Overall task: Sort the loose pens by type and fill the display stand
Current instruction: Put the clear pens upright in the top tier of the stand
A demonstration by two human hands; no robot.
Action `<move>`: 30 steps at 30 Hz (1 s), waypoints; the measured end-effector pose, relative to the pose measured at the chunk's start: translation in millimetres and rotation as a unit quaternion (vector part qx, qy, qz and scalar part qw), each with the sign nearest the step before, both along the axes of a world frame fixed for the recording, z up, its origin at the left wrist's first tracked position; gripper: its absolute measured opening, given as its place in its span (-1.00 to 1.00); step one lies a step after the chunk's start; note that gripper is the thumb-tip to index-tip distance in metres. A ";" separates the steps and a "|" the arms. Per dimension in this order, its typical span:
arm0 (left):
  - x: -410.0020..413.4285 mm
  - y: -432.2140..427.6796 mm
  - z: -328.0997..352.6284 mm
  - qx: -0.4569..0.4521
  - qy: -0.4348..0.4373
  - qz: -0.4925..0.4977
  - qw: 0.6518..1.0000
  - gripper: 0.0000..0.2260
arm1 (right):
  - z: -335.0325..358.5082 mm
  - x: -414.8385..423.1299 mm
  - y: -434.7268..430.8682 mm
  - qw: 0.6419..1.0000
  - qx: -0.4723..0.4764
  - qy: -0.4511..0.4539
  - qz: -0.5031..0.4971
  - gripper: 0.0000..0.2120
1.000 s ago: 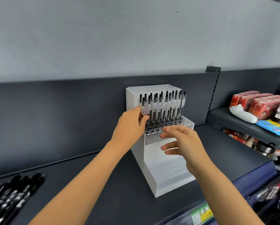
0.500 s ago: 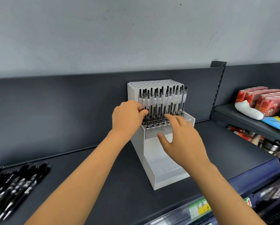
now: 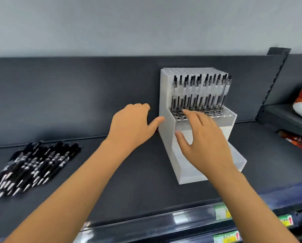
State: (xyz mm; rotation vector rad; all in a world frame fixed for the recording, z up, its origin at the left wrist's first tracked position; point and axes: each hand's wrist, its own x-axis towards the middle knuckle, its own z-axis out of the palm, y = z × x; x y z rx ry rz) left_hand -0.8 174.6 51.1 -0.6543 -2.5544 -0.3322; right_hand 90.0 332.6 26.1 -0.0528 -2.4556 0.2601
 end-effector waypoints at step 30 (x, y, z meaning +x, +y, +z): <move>-51.6 -554.2 -111.1 0.078 -0.172 0.249 0.950 -0.69 | -80.4 -159.1 -565.3 0.919 -0.160 -0.346 0.105 -0.74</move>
